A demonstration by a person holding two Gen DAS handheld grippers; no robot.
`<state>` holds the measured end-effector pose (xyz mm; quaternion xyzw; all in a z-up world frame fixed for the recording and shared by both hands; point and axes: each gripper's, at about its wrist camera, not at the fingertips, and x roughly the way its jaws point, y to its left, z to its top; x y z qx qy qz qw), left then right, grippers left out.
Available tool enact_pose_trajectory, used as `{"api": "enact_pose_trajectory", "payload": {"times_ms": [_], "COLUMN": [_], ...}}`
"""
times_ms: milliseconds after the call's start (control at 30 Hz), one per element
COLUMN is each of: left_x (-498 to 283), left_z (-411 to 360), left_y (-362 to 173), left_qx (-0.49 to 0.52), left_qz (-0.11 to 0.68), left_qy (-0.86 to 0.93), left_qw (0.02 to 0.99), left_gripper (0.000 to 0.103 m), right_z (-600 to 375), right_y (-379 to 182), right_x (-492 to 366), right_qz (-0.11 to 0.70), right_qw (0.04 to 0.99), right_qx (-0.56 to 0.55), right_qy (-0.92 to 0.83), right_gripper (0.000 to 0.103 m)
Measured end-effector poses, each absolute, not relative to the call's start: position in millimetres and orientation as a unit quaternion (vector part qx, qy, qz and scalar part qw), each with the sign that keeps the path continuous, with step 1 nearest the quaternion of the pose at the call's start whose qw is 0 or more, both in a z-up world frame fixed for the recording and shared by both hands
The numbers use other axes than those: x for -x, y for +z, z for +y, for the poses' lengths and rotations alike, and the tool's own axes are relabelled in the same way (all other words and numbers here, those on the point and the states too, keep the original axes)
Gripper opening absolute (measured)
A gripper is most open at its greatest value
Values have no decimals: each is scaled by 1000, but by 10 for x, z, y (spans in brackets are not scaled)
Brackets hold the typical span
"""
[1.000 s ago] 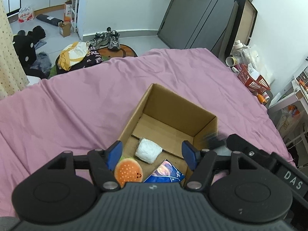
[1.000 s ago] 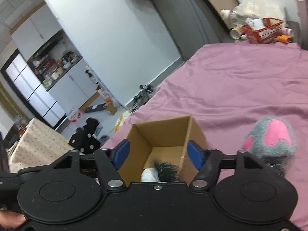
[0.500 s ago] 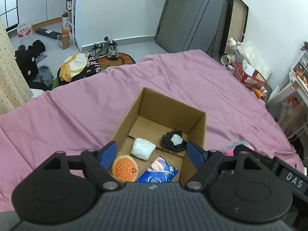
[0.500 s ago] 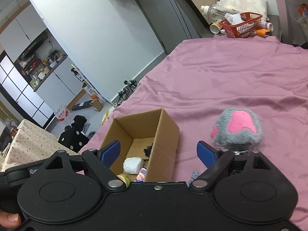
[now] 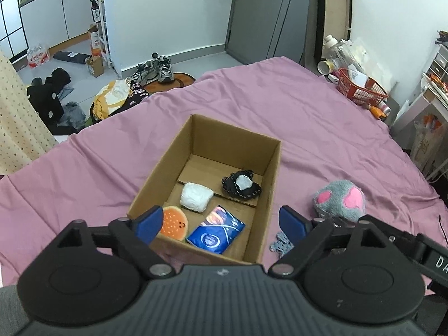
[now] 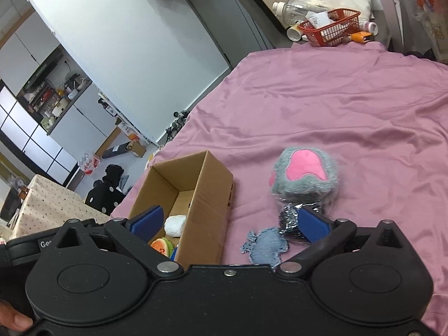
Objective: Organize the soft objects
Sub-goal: 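Move both tools back toward the grey plush and denim cloth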
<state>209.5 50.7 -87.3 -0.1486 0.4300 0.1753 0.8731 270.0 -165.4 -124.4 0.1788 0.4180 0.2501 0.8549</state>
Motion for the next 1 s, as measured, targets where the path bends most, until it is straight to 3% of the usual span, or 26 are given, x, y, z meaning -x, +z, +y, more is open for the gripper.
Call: {"api": "enact_pose_trajectory", "payload": {"times_ms": [233, 1000], "left_x": [-2056, -2091], "left_z": [278, -270], "left_y": [-768, -660], "left_qx": [140, 104], "left_qz": [416, 403], "left_qy": [167, 151], "left_qw": [883, 897], "left_gripper": [102, 102], "right_z": [-1898, -2378], "right_y": [-1203, -1287], "right_x": [-2695, -2697], "right_qz": [411, 422], "right_qw": [857, 853], "right_qx": [-193, -221], "right_qy": [244, 212], "right_gripper": [103, 103]}}
